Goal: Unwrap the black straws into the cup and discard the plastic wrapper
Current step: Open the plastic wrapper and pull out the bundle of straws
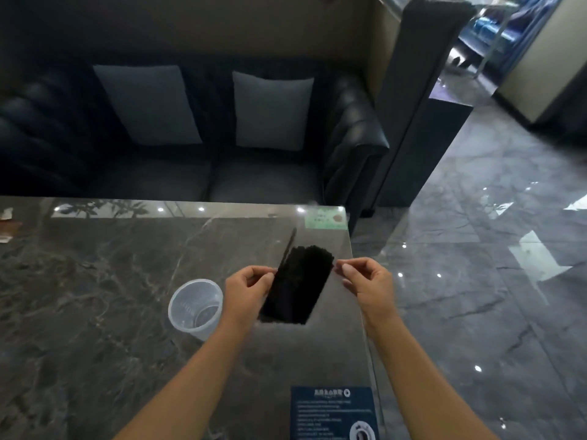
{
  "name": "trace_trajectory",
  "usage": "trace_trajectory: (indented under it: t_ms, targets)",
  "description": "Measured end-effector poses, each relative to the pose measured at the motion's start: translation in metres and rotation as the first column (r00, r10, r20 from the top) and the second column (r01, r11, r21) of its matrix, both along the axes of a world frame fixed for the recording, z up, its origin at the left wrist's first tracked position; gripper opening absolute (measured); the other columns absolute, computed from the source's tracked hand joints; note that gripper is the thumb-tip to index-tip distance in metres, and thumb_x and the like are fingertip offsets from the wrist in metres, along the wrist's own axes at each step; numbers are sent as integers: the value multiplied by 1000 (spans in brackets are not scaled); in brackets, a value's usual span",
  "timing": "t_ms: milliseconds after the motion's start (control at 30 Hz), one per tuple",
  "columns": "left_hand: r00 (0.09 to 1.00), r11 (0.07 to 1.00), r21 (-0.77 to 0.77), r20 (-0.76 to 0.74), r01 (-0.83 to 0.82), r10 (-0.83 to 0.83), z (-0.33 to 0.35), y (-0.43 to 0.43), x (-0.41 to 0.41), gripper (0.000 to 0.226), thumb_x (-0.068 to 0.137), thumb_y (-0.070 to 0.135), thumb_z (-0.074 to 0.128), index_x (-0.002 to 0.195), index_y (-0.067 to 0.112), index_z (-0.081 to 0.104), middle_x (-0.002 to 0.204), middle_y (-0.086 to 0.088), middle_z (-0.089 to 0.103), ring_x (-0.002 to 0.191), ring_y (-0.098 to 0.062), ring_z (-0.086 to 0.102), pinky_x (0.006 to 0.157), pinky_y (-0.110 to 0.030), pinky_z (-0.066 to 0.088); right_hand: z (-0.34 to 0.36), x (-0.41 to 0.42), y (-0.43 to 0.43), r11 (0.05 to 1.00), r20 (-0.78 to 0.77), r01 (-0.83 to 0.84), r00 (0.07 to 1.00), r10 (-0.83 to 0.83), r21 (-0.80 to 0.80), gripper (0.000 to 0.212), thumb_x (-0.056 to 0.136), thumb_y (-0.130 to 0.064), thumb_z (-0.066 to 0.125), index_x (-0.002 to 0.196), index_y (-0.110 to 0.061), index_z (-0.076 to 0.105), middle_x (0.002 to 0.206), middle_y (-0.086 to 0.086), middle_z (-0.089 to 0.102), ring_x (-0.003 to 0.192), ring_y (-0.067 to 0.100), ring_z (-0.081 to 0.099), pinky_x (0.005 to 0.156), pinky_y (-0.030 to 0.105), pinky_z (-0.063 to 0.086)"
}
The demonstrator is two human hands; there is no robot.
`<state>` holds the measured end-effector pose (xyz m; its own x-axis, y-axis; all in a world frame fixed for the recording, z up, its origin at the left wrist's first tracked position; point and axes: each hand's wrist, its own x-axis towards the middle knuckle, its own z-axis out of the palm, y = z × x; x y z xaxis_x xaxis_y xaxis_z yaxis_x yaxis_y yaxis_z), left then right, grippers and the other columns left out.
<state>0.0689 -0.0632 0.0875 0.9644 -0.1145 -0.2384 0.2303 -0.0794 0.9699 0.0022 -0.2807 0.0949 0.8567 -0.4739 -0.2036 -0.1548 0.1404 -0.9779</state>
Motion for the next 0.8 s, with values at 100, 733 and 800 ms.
trace_trajectory:
  t_ms: [100,733,800]
  targets:
    - [1000,998,56,1,31,-31,-8,9,2,21,86,0,65,77,17,75,83,-2,78,82,-19,74,76,-30,58,-17,4,2,1000,-35,-22,999,21,-9,21,89,-7,69,105,-19,62,99,6,76,96,20,73,76,29,56]
    - [996,940,-341,-68,32,-59,11,33,-10,15,90,-5,56,85,5,65,92,-21,73,89,-32,71,80,-37,59,-34,28,12,852,-58,-450,875,480,268,43,67,-34,89,101,-14,72,98,9,73,97,25,67,89,42,50]
    - [995,934,-356,-81,17,-49,9,35,-8,13,90,1,58,85,10,66,96,-19,74,95,-35,70,83,-42,57,-24,24,12,880,-20,-421,900,435,220,35,71,-29,85,97,-10,71,96,17,71,95,33,66,90,49,51]
